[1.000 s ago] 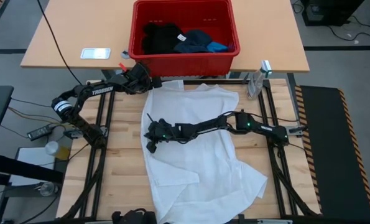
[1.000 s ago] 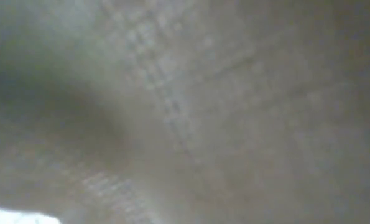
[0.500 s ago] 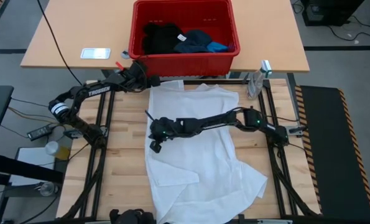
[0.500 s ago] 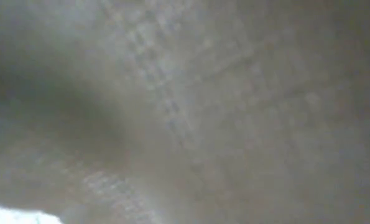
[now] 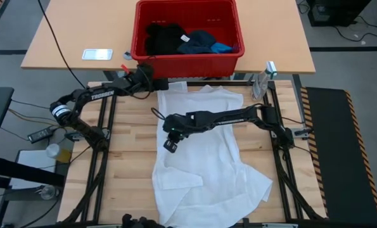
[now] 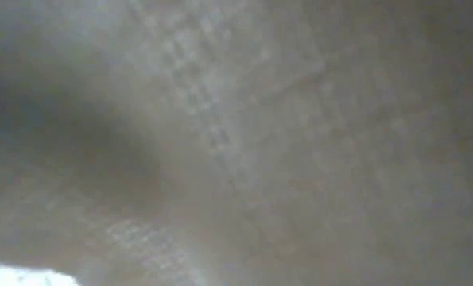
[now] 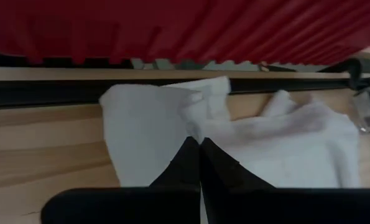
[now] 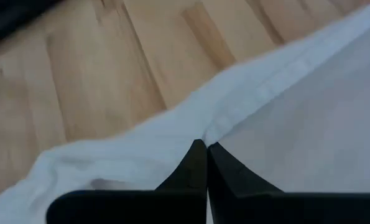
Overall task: Fold Laundry from Bin
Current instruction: Fold the white polo shirt
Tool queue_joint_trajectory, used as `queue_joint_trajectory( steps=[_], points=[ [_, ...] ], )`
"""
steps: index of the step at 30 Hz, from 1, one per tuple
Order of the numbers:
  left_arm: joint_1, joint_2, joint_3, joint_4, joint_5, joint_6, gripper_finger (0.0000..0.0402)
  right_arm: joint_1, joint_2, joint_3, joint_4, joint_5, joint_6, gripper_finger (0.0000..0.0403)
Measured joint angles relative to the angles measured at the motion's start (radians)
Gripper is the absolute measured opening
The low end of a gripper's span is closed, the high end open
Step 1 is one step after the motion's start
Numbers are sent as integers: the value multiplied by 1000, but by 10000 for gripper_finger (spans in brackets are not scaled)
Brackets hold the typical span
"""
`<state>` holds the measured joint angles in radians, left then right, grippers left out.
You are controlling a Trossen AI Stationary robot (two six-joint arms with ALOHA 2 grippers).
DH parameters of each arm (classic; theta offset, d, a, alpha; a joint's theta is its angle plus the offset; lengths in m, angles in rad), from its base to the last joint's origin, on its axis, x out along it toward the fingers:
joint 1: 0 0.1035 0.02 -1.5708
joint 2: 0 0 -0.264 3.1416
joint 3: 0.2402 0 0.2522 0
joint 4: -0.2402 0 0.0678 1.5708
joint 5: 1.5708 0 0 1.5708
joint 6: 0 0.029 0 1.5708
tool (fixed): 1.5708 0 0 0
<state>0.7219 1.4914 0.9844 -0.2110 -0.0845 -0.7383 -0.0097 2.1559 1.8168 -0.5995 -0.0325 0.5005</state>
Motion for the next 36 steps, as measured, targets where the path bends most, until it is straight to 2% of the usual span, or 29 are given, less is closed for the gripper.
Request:
queue_joint_trajectory(
  steps=[6,14,18,32,36],
  points=[
    [-53,23,-1,18,-24,1,0,1,0,0,-132,-55,28,3],
    [-101,74,0,84,-25,-6,0,24,0,-1,-198,-48,19,3],
    [-118,81,0,135,-26,-1,0,41,-14,-2,-254,6,23,4],
    [-121,222,0,249,33,26,0,32,-68,-188,-190,9,39,7],
    [-130,246,-1,257,38,89,7,29,-71,-207,-153,5,39,21]
  ],
)
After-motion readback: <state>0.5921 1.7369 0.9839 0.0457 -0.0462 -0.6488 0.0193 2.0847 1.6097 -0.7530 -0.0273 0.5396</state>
